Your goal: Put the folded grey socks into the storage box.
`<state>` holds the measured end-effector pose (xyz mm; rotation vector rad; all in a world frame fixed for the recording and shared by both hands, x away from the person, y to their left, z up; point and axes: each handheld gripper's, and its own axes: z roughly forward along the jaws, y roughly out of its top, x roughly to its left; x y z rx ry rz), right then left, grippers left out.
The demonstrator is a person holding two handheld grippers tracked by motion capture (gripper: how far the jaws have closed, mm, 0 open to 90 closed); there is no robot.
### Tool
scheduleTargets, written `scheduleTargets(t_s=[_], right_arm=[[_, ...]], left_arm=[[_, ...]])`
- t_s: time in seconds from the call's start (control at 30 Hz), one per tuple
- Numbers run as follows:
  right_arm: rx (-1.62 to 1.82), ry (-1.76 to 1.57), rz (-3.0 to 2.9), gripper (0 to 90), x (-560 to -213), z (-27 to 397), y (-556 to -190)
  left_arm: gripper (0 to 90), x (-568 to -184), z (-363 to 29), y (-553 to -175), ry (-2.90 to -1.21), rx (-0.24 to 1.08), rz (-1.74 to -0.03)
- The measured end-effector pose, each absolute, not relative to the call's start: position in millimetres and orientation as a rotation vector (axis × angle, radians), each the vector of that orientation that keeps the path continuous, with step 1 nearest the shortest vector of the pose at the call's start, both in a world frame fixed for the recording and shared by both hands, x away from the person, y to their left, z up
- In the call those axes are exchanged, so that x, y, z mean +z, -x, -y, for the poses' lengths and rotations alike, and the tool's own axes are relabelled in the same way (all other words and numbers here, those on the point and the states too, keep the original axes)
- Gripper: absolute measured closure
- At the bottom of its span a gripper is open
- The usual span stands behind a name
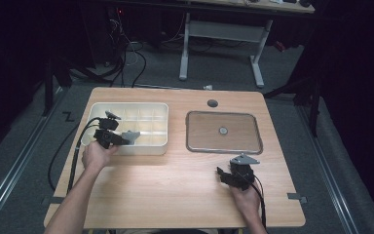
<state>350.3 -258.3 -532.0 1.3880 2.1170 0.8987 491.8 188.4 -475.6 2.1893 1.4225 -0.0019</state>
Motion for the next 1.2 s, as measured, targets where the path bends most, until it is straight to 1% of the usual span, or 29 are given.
scheduleTargets(t_s=[0.13, 0.2, 0.23, 0.3, 0.4, 0.7, 0.93, 1.13, 1.2], right_arm=[[0.899, -1.388, -2.117, 38.9, -532, 258, -350], [0.899, -1.388, -2.117, 38.9, -532, 258, -350], [0.899, -1.388, -2.117, 38.9, -532, 258, -350], [0.899, -1.388, -2.117, 38.9, -532, 258, -350], [0.899, -1.388, -2.117, 38.9, -532, 258, -350], [0.899, -1.388, -2.117, 38.8, -532, 258, -350], [0.899, -1.388, -2.116, 38.8, -532, 258, -350], [0.899, -1.388, -2.117, 38.8, -532, 258, -350], [0.899, -1.389, -2.116, 38.8, -532, 258, -350]], left_arm=[[74.7, -475, -191, -491, -2.155, -0.024, -1.417], [71.6, -474, -191, -489, -2.141, -0.021, -1.408], [69.0, -474, -191, -488, -2.139, -0.012, -1.409], [67.3, -473, -190, -486, -2.137, 0.007, -1.414], [61.3, -471, -190, -486, -2.127, 0.010, -1.411], [52.1, -461, -190, -480, -2.083, 0.069, -1.383], [51.5, -458, -191, -480, -2.020, 0.136, -1.375], [55.9, -460, -189, -484, -1.985, 0.166, -1.373], [61.2, -462, -190, -486, -1.984, 0.167, -1.394]])
